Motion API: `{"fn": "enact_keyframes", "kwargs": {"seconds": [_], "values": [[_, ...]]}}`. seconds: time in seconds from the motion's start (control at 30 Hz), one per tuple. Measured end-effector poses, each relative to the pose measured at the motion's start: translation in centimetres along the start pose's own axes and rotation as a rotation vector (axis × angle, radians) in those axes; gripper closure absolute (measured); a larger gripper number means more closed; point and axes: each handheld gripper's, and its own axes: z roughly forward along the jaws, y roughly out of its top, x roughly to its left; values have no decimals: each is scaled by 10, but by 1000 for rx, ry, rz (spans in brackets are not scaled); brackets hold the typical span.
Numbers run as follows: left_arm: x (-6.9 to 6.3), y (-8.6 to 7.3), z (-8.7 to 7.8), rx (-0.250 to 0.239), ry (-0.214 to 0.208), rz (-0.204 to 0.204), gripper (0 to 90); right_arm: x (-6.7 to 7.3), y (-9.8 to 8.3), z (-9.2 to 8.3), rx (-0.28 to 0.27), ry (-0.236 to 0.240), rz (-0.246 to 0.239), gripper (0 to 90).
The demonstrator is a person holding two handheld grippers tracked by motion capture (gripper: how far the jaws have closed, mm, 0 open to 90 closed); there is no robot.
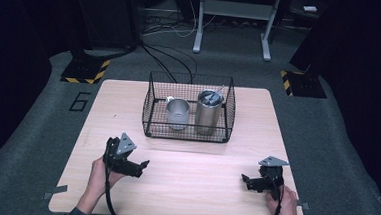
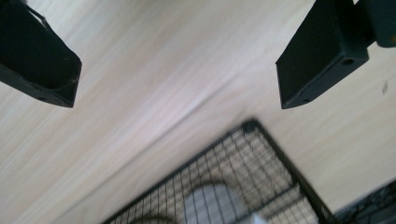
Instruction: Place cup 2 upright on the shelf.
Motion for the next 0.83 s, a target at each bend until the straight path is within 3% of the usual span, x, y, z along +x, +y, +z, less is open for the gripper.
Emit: {"fn": "enact_keyframes", "kwargs": {"seconds": [0.33,0.57,0.67,0.83], "values": [[16,-64,17,75,4,-162,1,0,0,0,0,0,0,0],[13,-77,28,81,26,-190,1,0,0,0,0,0,0,0],[14,-81,30,46,21,-216,0,0,0,0,0,0,0,0],[15,-81,30,51,18,-217,0,0,0,0,0,0,0,0]]}}
